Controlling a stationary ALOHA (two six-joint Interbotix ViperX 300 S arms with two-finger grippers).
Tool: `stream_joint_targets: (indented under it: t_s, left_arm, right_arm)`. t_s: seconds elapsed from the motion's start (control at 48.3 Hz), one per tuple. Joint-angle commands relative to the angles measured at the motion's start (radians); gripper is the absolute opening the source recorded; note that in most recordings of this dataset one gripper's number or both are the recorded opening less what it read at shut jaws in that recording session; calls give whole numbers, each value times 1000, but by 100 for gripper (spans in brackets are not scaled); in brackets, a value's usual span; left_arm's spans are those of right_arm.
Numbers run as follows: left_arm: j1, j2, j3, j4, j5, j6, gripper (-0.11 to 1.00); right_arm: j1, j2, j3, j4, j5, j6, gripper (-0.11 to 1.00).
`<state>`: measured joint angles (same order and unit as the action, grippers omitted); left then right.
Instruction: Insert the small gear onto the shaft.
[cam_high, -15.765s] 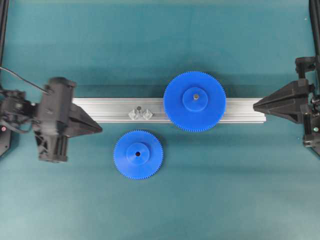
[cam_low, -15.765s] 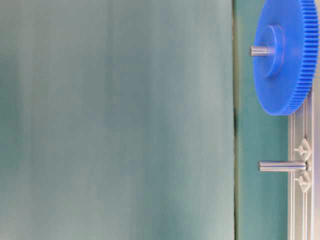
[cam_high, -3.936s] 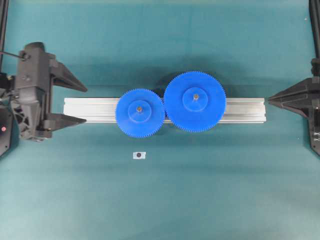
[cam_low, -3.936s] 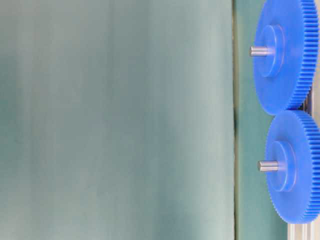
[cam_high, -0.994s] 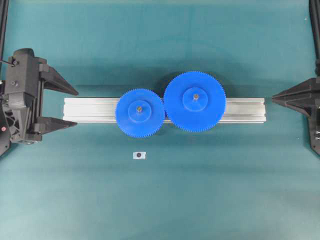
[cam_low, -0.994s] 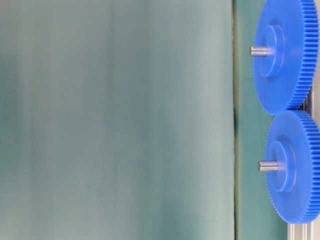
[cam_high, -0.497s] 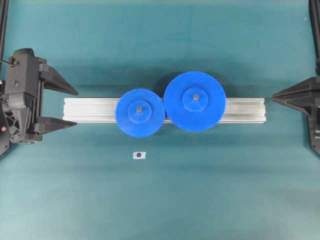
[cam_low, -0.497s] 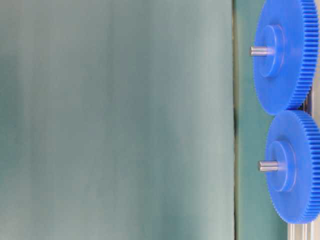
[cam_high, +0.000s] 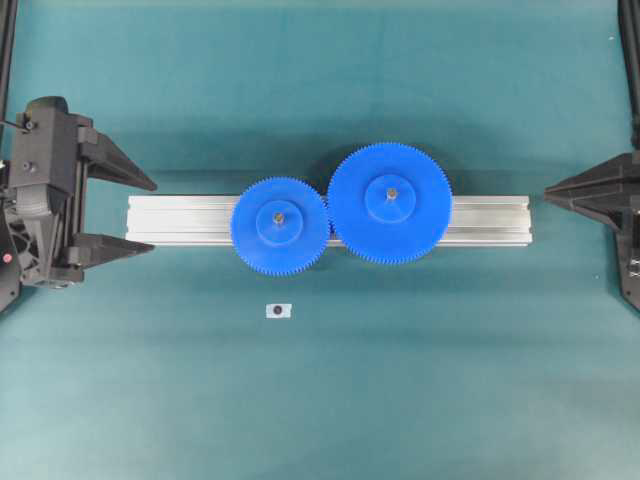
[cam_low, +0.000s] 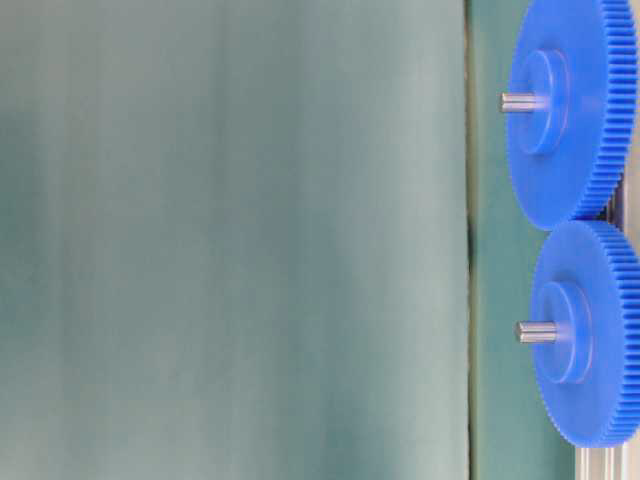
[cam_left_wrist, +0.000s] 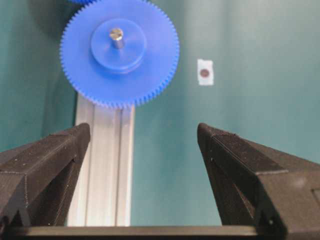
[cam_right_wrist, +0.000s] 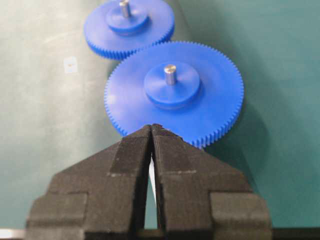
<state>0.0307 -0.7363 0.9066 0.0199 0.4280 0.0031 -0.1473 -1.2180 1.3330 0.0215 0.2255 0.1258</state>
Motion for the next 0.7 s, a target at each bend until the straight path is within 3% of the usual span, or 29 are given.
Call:
stream_joint_targets:
  t_s: [0.0,0.684]
  left_arm:
    - [-3,-3,-11,3,-9,-2,86]
    - [-3,-3,-8,3,-9,-2,86]
  right_arm:
    - [-3,8,-14,0,-11,6,10]
    - [-11,8,-17,0,-11,6,10]
